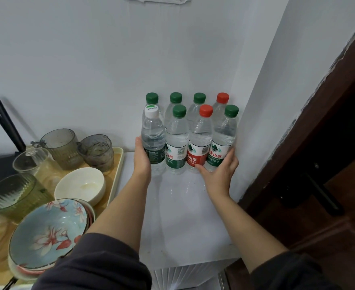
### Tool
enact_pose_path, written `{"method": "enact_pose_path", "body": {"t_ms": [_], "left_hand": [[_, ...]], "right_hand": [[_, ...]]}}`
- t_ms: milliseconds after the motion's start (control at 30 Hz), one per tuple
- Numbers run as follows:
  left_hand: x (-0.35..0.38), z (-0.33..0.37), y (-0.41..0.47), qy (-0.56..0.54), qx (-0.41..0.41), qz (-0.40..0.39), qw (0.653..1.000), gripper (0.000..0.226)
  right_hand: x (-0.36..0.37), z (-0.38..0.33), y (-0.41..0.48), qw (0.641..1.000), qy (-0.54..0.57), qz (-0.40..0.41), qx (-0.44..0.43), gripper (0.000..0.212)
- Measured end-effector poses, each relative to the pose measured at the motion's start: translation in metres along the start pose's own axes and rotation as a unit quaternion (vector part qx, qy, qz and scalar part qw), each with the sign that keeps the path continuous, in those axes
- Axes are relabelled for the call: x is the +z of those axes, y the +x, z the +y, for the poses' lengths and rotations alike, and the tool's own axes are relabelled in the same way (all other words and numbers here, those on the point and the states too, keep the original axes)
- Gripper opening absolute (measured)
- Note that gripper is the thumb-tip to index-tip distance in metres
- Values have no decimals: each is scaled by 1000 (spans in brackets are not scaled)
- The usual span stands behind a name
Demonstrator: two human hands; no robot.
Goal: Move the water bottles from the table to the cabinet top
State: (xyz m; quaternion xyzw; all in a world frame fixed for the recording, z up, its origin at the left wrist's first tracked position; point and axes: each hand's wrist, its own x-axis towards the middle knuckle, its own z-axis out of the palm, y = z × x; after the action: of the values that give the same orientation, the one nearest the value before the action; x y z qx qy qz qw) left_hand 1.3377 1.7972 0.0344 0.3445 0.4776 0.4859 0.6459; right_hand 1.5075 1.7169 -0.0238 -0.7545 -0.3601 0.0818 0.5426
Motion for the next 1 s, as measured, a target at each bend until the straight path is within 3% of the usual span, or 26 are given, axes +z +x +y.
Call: {"method": "enact_pose_path", "body": {"t_ms": [500,633,800,933,1000], "left_hand": [[-5,-1,8,23,5,5,1000,57],[-20,-14,-3,150,18,87,985,49],[-35,-36,-45,414,116,76,900,60],[-48,-50,-103,639,122,16,760,68],[-53,-58,-138,688,133,8,713,69]], "right_hand": [[-4,-12,-5,999,-10,-33,30,126],[-24,-5,-18,991,-78,-99,34,122],[-50,-4,-44,946,-246,-213,-9,108],[-67,-7,-70,901,-320,-280,-87,94],[-74,-12,-80,877,-340,-315,-126,89]]}}
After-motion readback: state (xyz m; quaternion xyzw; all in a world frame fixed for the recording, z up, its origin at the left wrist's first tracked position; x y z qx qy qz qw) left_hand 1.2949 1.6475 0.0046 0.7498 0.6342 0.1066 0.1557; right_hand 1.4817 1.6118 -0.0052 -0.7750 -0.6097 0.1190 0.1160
